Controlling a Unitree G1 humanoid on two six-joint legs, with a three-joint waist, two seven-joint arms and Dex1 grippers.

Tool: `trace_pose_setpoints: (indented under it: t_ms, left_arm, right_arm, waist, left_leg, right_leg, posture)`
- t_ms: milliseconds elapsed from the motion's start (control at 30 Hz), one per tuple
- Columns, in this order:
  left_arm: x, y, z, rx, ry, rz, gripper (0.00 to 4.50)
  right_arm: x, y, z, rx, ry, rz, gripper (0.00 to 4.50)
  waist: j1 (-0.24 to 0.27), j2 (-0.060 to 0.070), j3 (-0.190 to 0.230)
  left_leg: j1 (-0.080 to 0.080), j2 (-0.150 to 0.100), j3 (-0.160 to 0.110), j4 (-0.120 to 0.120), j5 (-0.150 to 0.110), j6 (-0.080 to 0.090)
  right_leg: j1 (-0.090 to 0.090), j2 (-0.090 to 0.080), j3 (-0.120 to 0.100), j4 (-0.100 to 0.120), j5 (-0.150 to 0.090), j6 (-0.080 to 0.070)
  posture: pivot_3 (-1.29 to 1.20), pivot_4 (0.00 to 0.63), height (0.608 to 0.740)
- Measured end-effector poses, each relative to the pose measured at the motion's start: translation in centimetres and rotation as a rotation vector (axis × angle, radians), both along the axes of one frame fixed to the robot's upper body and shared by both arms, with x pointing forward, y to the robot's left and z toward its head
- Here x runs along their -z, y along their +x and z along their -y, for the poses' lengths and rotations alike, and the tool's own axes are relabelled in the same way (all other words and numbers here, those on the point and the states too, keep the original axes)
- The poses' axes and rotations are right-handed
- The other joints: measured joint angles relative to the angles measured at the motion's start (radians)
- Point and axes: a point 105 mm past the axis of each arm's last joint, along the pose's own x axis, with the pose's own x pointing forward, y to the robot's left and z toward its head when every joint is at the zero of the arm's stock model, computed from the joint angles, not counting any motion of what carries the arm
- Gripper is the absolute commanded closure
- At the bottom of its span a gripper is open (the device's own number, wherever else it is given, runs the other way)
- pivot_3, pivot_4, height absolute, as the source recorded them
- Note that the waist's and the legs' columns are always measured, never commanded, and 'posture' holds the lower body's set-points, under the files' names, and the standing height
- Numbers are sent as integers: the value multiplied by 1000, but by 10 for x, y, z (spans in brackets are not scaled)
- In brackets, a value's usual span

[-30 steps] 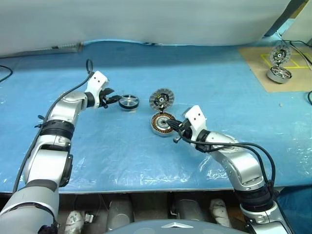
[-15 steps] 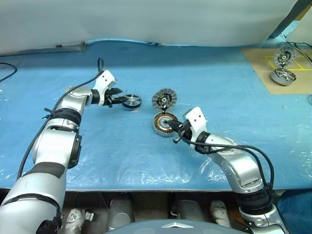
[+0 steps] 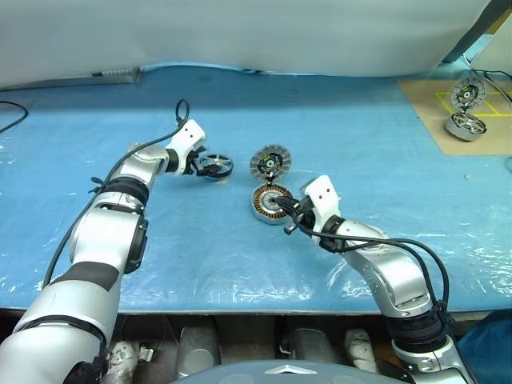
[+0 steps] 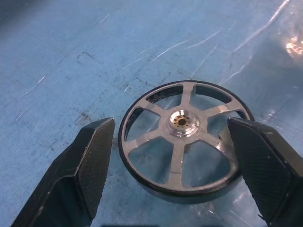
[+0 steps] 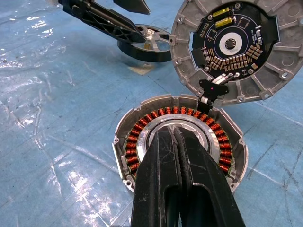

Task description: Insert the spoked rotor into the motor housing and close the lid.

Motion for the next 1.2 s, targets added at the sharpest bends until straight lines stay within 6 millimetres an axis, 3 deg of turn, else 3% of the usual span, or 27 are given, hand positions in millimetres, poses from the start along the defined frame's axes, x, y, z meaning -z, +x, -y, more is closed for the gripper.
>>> trace_pose_setpoints:
  t_ms: [867,1000,1200]
  left_arm:
    - [3,-2,-7,68,181,101,463]
    - [4,-2,-7,70,181,104,1308]
    - [5,-3,-11,63,184,109,1308]
  right_arm:
    - [2,1,2,14,-11,0,4500]
    - [3,1,1,11,-13,-3,4500]
    - [3,1,1,10,-16,-3,4500]
  waist:
    - [-3,-1,1]
    - [-3,-1,1]
    - [-4,-1,1]
  left_leg:
    - [3,0,0,0,0,0]
    - [3,0,0,0,0,0]
    - [3,0,0,0,0,0]
  right_leg:
    - [2,0,0,0,0,0]
    - [2,0,0,0,0,0]
    - [2,0,0,0,-1,-1]
  posture:
    - [0,150,740]
    - [0,150,740]
    - [0,150,740]
